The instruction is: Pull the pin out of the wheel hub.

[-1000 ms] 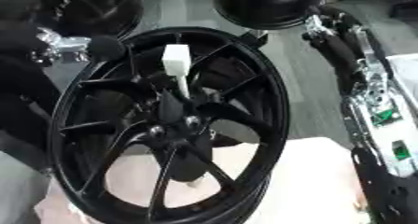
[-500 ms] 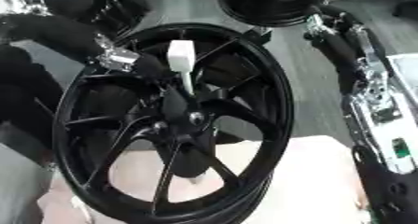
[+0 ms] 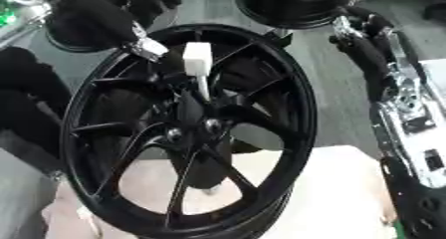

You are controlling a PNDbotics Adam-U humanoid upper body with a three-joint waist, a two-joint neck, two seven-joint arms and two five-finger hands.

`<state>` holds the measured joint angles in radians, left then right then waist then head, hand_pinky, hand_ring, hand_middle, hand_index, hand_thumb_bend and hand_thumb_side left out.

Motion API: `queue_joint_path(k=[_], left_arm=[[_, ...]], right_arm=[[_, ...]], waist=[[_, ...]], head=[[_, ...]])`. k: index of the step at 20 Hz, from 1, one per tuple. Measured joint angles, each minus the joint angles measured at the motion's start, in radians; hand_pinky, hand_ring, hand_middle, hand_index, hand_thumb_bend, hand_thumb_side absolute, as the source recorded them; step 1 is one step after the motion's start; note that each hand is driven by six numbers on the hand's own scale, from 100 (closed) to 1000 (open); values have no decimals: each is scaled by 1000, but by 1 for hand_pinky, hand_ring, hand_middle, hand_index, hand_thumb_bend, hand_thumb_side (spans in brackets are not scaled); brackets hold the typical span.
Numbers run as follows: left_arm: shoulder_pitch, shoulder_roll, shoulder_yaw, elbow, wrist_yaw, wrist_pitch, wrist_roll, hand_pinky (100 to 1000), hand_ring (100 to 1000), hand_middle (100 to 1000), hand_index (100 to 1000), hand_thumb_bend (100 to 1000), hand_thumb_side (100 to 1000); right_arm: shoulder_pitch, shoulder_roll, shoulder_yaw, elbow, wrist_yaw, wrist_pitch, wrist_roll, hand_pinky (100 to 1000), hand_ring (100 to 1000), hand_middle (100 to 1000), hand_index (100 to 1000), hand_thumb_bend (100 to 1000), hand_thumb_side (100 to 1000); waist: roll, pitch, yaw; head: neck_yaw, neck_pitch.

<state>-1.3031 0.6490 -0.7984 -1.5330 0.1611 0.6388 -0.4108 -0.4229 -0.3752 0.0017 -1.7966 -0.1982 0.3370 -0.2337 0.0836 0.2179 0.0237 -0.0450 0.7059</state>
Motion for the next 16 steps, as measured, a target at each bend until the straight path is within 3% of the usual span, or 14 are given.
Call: queue_joint_path(k=[7, 16], left_arm=[[-11, -53, 7, 110, -105, -98, -105, 920, 894, 839, 852, 679, 157], [-18, -109, 63, 249, -249, -222, -247, 910, 887, 835, 825, 652, 148]], right_arm=[[-1, 1, 5, 0, 0, 0, 4, 822, 694, 669, 831, 188, 474], [-10, 5, 7, 0, 0, 2, 9, 823, 693, 670, 831, 170, 487]], waist=[[-1, 0, -8], [-6, 0, -22]], head=[[6, 0], [13, 0]])
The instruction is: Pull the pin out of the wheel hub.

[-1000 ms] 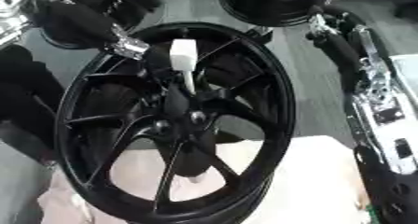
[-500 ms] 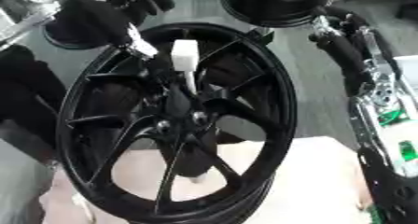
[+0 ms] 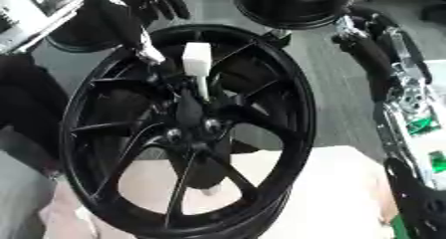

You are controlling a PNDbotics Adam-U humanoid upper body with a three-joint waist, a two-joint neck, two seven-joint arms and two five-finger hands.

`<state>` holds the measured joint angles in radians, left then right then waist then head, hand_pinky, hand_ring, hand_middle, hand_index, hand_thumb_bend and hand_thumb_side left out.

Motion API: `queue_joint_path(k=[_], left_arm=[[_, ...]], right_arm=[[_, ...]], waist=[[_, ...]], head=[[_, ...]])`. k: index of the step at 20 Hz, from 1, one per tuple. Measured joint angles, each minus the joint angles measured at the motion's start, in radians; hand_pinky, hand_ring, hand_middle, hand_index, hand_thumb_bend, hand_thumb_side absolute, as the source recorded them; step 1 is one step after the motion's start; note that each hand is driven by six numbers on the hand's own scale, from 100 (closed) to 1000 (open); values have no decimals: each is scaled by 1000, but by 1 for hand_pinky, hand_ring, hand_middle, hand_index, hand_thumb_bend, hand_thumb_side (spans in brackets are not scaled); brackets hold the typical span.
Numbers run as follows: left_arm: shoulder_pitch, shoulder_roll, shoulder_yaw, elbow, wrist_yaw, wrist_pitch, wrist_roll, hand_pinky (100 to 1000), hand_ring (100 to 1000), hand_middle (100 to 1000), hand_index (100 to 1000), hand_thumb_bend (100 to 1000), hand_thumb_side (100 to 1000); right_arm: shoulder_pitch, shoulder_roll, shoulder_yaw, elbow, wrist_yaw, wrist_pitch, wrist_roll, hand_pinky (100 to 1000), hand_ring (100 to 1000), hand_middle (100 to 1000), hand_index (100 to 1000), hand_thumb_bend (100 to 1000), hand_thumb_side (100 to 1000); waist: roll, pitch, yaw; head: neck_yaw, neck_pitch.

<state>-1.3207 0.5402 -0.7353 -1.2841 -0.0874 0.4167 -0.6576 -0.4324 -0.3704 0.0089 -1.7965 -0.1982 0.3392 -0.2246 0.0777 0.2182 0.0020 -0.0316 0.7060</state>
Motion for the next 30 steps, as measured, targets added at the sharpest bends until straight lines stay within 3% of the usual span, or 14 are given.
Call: queue_joint_path(k=[15, 30], left_arm=[[-9, -78, 142, 142, -238, -163, -228, 898, 881, 833, 824, 625, 208], [-18, -93, 118, 160, -202, -197, -245, 910, 892, 830, 830, 711, 290]], right_arm=[[-12, 14, 4, 0, 0, 4, 5, 823, 696, 672, 831, 167, 492], [-16, 15, 10, 6, 0, 8, 9, 823, 697, 673, 831, 163, 496]], waist=[[-6, 11, -15], [-5, 11, -18]], head=[[13, -1], [20, -1]])
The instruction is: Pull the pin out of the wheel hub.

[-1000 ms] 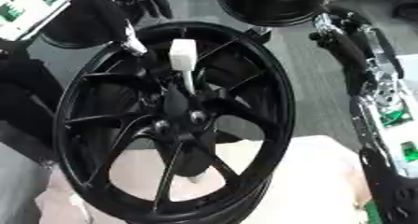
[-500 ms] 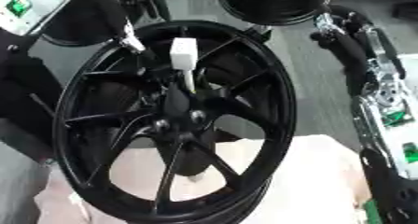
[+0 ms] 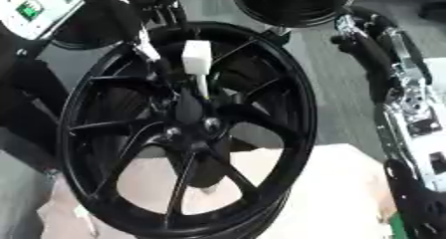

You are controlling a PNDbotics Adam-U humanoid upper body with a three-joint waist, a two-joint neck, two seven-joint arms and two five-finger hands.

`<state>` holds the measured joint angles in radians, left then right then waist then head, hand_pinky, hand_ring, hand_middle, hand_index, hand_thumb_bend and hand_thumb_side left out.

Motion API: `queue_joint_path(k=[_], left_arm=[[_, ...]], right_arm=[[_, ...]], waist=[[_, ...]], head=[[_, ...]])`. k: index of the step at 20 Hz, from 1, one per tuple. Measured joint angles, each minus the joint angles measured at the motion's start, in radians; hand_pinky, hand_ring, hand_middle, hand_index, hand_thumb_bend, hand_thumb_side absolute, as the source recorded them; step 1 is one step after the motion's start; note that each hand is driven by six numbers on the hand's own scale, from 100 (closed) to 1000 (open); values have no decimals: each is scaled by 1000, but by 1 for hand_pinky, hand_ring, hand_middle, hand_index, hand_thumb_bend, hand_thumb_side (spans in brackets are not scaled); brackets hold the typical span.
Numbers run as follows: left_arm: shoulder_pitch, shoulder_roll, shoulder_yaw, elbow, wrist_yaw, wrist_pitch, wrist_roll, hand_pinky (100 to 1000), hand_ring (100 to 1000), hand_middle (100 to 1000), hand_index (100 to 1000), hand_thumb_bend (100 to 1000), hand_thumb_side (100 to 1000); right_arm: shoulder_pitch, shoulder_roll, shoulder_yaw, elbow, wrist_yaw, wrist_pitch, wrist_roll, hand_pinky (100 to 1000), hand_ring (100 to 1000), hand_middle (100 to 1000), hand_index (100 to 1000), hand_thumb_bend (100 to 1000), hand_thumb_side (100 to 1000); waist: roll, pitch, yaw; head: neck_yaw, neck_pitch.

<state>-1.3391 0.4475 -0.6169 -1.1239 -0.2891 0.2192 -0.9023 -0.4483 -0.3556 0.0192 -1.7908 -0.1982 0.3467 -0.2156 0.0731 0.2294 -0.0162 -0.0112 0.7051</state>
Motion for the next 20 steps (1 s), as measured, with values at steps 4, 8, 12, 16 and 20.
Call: queue_joint_path(k=[4, 8, 12, 16, 20], left_arm=[[-9, -9, -2, -11, 2, 8, 1, 907, 891, 828, 829, 712, 291], [-17, -18, -2, -26, 7, 16, 2, 909, 891, 829, 829, 712, 292], [-17, -20, -8, -32, 7, 23, 3, 907, 890, 829, 830, 714, 287], [-18, -30, -9, -36, 4, 26, 4, 910, 890, 829, 831, 720, 279], [-18, -35, -14, -36, -21, 25, 4, 920, 892, 831, 834, 720, 258]], right_arm=[[0, 1, 0, 0, 0, 1, 1, 823, 697, 673, 831, 163, 496], [-1, 1, 0, 0, 0, 0, 1, 823, 697, 673, 831, 161, 496], [-1, 1, 0, 0, 0, 0, 1, 824, 697, 673, 830, 159, 497], [-1, 1, 0, 0, 0, 0, 1, 824, 697, 673, 831, 158, 498], [-1, 1, 0, 0, 0, 0, 1, 823, 696, 673, 830, 157, 499]], waist=[[0, 0, -3], [1, 0, -4], [2, 0, -5], [2, 0, -6], [2, 0, -7]], head=[[1, 0], [2, 0], [2, -5], [6, -13], [10, -14]])
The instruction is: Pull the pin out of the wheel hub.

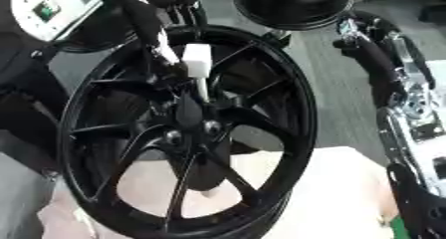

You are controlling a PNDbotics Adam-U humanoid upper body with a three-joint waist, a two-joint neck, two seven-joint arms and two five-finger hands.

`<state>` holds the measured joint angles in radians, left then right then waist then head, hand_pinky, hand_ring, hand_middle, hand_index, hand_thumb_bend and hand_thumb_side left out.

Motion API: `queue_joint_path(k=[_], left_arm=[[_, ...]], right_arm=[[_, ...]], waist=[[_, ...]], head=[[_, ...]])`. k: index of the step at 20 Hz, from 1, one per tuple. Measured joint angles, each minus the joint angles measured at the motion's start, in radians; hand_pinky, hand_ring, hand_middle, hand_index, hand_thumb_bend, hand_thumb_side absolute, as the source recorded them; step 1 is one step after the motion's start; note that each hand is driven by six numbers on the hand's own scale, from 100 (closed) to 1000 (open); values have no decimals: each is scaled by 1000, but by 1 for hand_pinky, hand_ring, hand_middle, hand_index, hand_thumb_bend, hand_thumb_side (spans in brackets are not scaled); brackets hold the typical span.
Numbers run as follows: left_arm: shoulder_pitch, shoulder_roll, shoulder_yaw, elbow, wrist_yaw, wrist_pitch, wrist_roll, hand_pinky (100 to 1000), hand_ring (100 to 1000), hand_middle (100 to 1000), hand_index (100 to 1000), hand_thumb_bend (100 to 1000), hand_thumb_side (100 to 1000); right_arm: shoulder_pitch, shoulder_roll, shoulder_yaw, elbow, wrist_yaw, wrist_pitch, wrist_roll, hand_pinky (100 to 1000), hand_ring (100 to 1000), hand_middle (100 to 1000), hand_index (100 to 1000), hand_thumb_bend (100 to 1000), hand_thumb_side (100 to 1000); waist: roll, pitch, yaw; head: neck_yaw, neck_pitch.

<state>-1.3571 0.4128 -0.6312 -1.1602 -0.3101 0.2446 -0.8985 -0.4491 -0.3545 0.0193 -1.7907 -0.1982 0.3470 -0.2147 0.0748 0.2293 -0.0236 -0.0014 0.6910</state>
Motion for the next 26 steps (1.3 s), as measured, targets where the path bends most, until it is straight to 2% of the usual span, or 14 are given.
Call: queue_joint_path(k=[10, 15, 19, 26], left_arm=[[0, -36, 7, 29, -161, -24, -3, 938, 894, 833, 833, 701, 237], [1, -46, 23, 45, -243, -42, -5, 934, 887, 824, 822, 659, 231], [1, -55, 32, 53, -260, -46, -5, 926, 877, 817, 809, 621, 237], [2, -70, 37, 51, -249, -36, -4, 916, 853, 800, 779, 612, 234]], right_arm=[[-9, 7, 2, 0, 0, -2, 3, 824, 696, 673, 831, 153, 499], [-17, 9, 5, 0, 0, -2, 2, 824, 696, 672, 830, 151, 501], [-17, 11, 6, 0, 0, -3, 2, 824, 693, 670, 830, 151, 500], [-18, 16, 6, 0, -1, -3, 1, 824, 691, 668, 829, 148, 502]], waist=[[0, 2, -11], [-1, 6, -17], [-1, 7, -18], [-3, 8, -19]], head=[[10, -9], [16, -9], [18, -9], [26, -9]])
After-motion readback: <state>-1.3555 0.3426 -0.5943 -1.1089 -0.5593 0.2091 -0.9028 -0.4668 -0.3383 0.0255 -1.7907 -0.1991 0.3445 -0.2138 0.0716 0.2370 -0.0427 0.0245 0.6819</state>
